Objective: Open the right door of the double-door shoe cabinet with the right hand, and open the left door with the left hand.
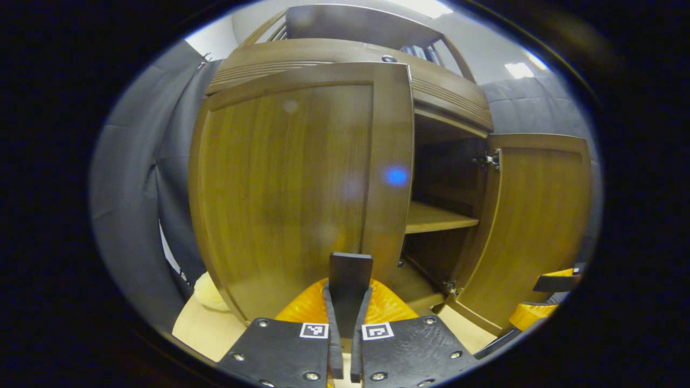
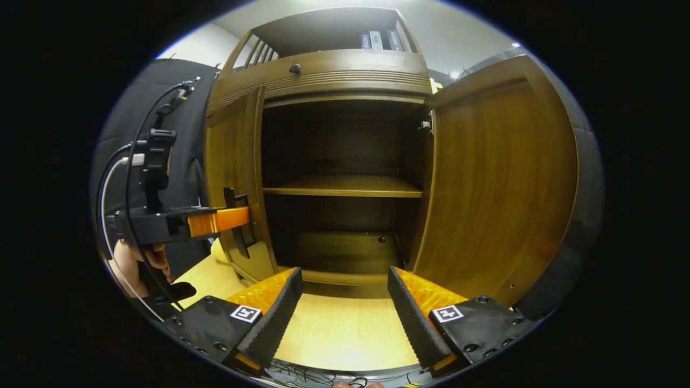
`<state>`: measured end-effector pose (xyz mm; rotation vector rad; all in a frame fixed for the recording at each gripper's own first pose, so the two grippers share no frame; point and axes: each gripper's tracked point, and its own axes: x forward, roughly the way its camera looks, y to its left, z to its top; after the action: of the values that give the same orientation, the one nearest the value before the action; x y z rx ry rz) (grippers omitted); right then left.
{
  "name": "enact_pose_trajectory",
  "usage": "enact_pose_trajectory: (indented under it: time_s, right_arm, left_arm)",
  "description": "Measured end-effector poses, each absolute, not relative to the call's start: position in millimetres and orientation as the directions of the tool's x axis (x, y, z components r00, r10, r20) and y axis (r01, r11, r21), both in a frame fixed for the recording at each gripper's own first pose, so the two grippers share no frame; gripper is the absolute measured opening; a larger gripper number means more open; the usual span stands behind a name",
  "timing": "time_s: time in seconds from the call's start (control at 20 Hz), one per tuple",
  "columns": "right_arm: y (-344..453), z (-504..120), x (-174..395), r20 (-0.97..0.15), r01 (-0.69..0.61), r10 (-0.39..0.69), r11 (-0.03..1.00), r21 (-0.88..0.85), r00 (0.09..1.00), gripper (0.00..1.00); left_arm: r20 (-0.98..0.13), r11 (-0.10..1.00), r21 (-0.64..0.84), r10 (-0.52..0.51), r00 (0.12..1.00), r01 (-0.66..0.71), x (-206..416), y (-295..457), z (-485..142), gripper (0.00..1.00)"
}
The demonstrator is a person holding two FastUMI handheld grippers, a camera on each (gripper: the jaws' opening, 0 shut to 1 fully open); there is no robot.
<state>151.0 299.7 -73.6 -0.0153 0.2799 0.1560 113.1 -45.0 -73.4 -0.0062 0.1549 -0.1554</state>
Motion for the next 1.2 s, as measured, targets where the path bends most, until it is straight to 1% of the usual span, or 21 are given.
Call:
enact_pose_trajectory:
  time_s: [0.2,0.45,0.65,0.8,1.05,1.2]
  right_arm:
    - [316.6,-78.6,135.3,-0.279,-0.139,0.144,0.99,0.035,0.949,0.97]
    - [335.6,-83.2,122.2,-0.289,-0.175,0.173,0.984,0.018,0.941,0.97]
    - [353.7,-81.8,116.6,-0.294,-0.189,0.201,0.98,0.069,0.935,0.98]
    - [361.6,-80.8,112.6,-0.287,-0.202,0.209,0.978,0.057,0.935,0.97]
    - [368.0,-84.1,106.9,-0.296,-0.204,0.215,0.977,0.068,0.931,0.97]
    - [370.2,-83.6,103.1,-0.298,-0.206,0.216,0.976,0.063,0.93,0.97]
  left_arm:
    - [-0.144,0.984,-0.016,-0.18,0.973,0.179,85.5,-29.3,-76.2,0.09]
    - [-0.132,0.988,-0.01,-0.153,0.979,0.153,51.0,-2.4,-73.0,0.08]
    - [-0.13,0.99,0.0,-0.142,0.981,0.143,29.5,21.1,-73.7,0.08]
    - [-0.124,0.992,0.003,-0.126,0.984,0.127,12.3,40.1,-70.4,0.08]
    - [-0.101,0.997,0.016,-0.068,0.993,0.07,-7.0,75.0,-70.2,0.07]
    - [-0.084,0.999,0.038,-0.002,0.996,0.006,-25.1,110.7,-65.3,0.07]
